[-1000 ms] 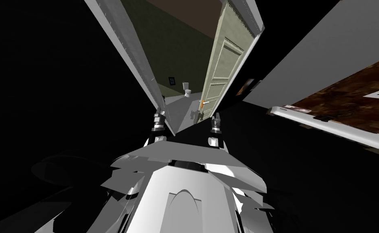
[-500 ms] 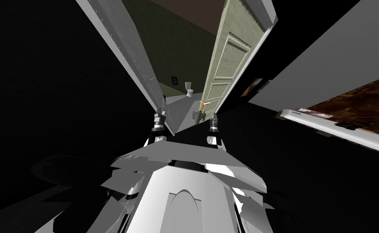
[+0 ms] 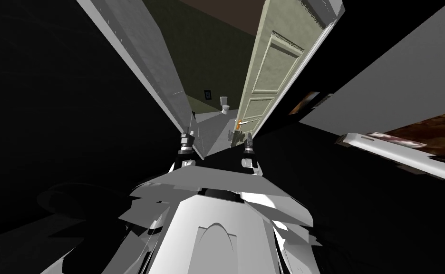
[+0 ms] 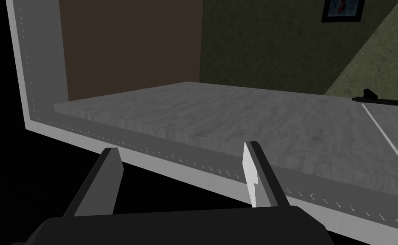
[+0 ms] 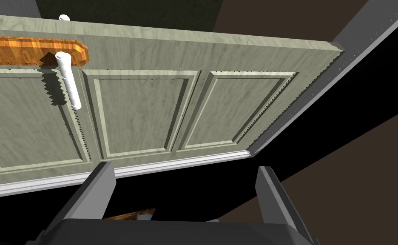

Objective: Push the door open

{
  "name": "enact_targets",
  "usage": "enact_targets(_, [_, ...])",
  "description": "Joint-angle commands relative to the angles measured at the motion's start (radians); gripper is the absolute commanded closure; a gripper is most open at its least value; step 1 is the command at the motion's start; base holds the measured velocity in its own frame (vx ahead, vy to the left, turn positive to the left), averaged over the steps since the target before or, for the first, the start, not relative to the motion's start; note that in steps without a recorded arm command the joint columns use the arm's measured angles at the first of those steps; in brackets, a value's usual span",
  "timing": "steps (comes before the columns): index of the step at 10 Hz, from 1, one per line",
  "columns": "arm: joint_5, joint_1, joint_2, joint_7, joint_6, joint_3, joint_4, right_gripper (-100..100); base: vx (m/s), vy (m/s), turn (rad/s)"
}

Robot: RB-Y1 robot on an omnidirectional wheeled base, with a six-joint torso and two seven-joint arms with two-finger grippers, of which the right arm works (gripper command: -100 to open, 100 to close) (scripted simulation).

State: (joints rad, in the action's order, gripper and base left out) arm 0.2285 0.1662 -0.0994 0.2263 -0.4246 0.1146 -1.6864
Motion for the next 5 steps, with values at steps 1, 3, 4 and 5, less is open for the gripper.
enact_targets(1, [0.014, -0.017, -0.002, 0.005, 0.003, 0.004, 0.028, -100, 0.062, -0.137, 0.11])
enact_targets(3, [0.031, -0.042, -0.004, 0.011, 0.005, 0.009, 0.066, -100, 0.058, -0.119, 0.111])
enact_targets(4, [0.039, -0.054, -0.005, 0.013, 0.006, 0.012, 0.085, -100, 0.06, -0.106, 0.092])
enact_targets(5, [0.047, -0.066, -0.006, 0.016, 0.007, 0.015, 0.104, -100, 0.056, -0.117, 0.15])
